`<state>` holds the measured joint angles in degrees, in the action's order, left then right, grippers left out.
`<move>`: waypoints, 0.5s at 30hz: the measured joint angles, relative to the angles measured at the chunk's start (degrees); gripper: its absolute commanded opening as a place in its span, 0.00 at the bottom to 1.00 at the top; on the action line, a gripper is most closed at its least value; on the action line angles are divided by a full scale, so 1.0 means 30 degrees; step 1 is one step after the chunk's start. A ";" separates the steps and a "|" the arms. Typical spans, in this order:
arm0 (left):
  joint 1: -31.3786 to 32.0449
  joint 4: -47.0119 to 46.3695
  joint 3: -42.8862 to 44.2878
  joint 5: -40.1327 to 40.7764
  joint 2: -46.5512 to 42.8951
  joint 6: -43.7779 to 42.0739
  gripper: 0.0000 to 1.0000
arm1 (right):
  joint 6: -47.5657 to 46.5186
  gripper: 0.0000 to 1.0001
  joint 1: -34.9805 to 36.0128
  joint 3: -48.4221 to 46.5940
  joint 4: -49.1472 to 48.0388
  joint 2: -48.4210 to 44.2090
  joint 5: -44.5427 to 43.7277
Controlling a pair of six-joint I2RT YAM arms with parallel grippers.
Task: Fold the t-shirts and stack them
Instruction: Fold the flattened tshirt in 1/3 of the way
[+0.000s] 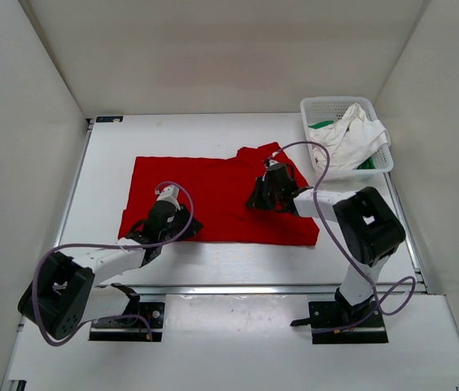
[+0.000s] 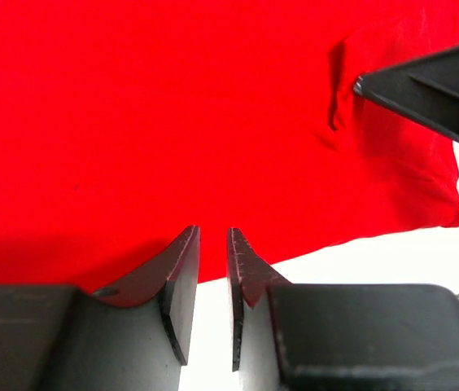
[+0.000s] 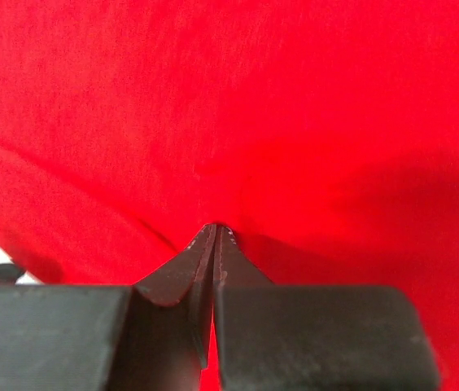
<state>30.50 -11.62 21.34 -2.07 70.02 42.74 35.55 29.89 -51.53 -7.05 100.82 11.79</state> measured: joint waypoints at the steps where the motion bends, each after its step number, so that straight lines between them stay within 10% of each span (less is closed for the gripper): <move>1: -0.0080 0.0000 -0.0058 -0.0022 -0.0131 -0.0007 0.31 | 0.0000 0.00 -0.0124 -0.0299 -0.0124 0.0415 0.0146; 15: 0.0182 0.0131 0.0095 -0.0015 0.0627 -0.0393 0.31 | 0.0058 0.22 -0.1027 -0.0561 -0.1348 0.0306 0.2040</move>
<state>31.05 -11.22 21.63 -2.11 71.90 41.56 35.73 26.81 -53.21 -11.09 101.73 17.91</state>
